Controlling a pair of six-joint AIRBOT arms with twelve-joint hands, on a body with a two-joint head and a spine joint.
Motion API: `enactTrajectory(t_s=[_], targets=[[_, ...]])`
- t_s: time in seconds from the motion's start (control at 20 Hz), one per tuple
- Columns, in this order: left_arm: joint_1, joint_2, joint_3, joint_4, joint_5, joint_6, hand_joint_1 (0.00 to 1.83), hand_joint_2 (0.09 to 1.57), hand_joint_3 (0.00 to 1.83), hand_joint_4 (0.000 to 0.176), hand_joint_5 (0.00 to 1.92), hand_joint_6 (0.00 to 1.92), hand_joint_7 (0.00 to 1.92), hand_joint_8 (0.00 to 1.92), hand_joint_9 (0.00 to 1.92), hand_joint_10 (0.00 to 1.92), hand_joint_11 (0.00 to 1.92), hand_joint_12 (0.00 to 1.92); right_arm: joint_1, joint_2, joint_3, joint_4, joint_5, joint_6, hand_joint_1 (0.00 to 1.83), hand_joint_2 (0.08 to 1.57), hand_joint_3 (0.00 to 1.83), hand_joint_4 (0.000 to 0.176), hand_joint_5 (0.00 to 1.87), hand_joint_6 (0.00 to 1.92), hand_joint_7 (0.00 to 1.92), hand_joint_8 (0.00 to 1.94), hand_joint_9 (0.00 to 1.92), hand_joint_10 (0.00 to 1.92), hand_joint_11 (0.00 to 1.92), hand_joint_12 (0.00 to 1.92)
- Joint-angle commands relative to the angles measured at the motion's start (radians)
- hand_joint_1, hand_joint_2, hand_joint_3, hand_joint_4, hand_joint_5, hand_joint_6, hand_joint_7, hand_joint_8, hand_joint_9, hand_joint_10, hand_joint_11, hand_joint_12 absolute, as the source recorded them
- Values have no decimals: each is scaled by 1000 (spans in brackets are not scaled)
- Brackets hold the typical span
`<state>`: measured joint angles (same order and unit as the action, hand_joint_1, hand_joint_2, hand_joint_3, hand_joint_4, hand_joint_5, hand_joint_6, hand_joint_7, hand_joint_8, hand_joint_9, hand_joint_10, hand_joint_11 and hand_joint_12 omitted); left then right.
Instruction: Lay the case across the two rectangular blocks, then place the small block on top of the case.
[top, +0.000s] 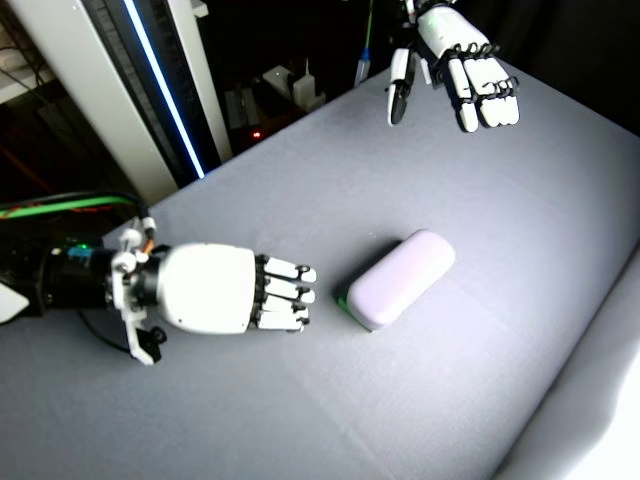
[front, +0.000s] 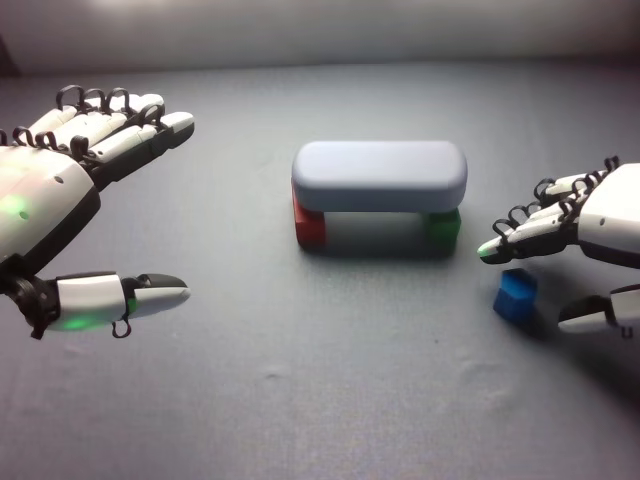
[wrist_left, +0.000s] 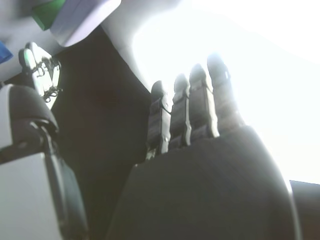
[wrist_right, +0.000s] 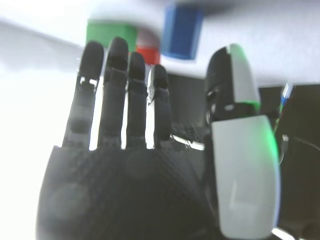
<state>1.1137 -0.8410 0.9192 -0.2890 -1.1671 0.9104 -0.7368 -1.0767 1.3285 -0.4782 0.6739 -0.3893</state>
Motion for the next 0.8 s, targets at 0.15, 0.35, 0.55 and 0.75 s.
enactTrajectory(t_s=[0.15,0.35,0.55,0.75], targets=[[-7,6,-3,4,-124,-5,828,948,0,46,190,1,119,0,88,1,0,282,25,-25,21,14,59,8,1078,1067,0,0,599,5,584,3,684,5,333,970],[-7,5,-2,5,-119,-5,822,949,0,48,190,1,131,5,100,5,0,281,29,-46,36,13,41,8,1115,1071,7,0,613,0,602,1,694,6,321,993],[-7,-5,1,5,-105,-8,861,938,0,42,216,1,159,2,121,1,0,365,40,-56,39,0,34,8,1149,1065,0,0,741,10,695,13,708,11,310,917],[-7,-8,3,5,-102,-13,830,944,0,41,217,0,173,1,133,2,0,375,49,-60,39,-6,34,8,1087,1053,1,0,813,0,805,18,840,49,363,1164]])
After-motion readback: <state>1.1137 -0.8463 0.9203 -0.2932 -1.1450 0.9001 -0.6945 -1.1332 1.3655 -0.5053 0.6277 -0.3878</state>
